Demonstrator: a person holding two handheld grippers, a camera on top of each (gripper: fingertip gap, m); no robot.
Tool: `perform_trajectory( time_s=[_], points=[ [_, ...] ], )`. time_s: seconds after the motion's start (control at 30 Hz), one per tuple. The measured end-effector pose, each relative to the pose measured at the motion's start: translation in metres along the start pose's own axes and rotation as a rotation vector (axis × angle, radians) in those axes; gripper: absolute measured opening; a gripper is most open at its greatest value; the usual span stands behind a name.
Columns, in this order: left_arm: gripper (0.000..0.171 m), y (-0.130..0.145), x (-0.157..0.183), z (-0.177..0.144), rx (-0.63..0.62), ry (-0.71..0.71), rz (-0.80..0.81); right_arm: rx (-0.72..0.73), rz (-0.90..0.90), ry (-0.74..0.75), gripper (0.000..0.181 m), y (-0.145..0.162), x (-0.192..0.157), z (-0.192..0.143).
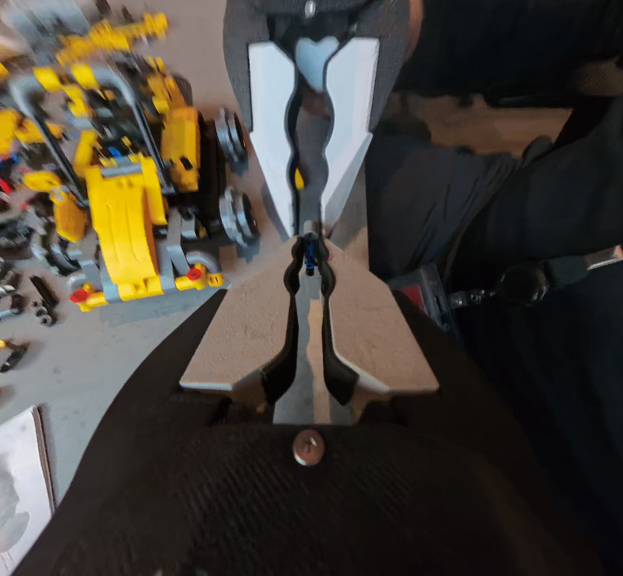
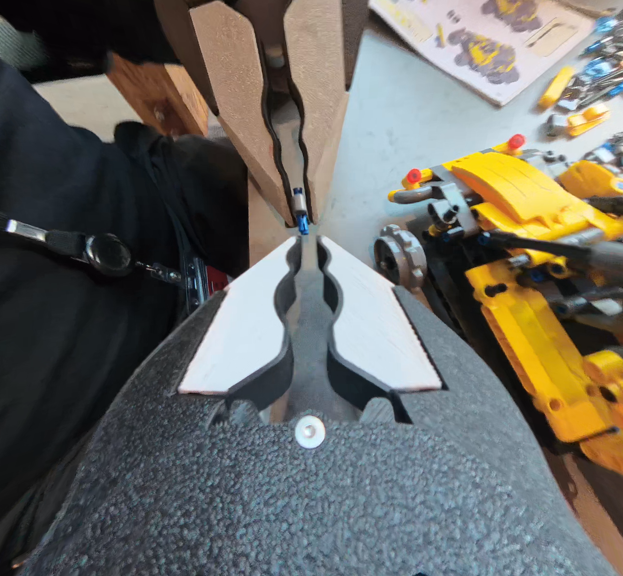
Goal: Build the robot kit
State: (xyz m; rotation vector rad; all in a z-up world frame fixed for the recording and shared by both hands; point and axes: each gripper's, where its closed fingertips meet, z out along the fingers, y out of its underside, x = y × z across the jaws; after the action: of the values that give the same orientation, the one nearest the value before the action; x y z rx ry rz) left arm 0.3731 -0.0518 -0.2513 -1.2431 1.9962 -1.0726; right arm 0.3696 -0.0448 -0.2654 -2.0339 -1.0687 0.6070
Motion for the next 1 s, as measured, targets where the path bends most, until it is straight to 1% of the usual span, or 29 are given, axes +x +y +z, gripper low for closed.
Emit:
perform_trajectory(
  time_s=[0.03,0.07,0.1,0.17,0.23,0.3,0.4,0.47,0.53,0.63,0.77,0.87,0.9,0.93,1.0],
  points=[
    [0.005,-0.013,0.002,-0.004,0.087,0.000,0.013,0.040,0.029,-0.012,0.018,-0.004,-0.001,-0.006],
    [0.005,-0.024,0.006,-0.008,0.162,0.009,0.024,0.090,0.054,-0.031,0.021,-0.010,-0.003,-0.013],
    [0.005,-0.031,0.008,-0.010,0.209,0.009,0.036,0.150,0.059,-0.058,0.022,-0.018,-0.009,-0.019],
    [0.005,-0.035,0.006,-0.008,0.219,-0.027,0.055,0.244,0.029,-0.065,0.021,-0.030,-0.018,-0.032],
    [0.005,-0.041,0.014,-0.005,0.243,-0.016,0.078,0.250,0.008,-0.002,0.013,-0.028,-0.018,-0.039],
    [0.005,-0.046,0.021,-0.003,0.263,-0.015,0.104,0.256,0.007,0.007,0.012,-0.026,-0.025,-0.044],
    [0.005,-0.064,0.033,-0.007,0.381,0.016,0.093,0.283,0.041,0.009,0.015,-0.022,-0.032,-0.052],
    [0.005,-0.075,0.042,-0.009,0.451,0.042,0.070,0.339,0.083,-0.025,0.019,-0.026,-0.041,-0.060],
    [0.005,-0.085,0.047,-0.010,0.506,0.024,0.072,0.390,0.098,-0.033,0.019,-0.030,-0.047,-0.067],
    [0.005,-0.093,0.050,-0.009,0.526,-0.022,0.089,0.414,0.100,-0.011,0.014,-0.032,-0.052,-0.075],
    [0.005,-0.100,0.058,-0.009,0.567,-0.008,0.051,0.449,0.104,-0.034,0.014,-0.034,-0.060,-0.082],
    [0.005,-0.103,0.062,-0.007,0.607,0.000,0.009,0.476,0.143,-0.117,0.011,-0.031,-0.069,-0.086],
    [0.005,-0.104,0.062,-0.006,0.613,-0.011,-0.003,0.480,0.144,-0.182,0.021,-0.029,-0.078,-0.087],
    [0.005,-0.104,0.062,-0.005,0.616,-0.011,-0.008,0.481,0.158,-0.232,0.037,-0.027,-0.084,-0.088],
    [0.005,-0.105,0.065,-0.002,0.620,0.004,-0.022,0.471,0.184,-0.223,0.036,-0.020,-0.083,-0.083]
  ],
)
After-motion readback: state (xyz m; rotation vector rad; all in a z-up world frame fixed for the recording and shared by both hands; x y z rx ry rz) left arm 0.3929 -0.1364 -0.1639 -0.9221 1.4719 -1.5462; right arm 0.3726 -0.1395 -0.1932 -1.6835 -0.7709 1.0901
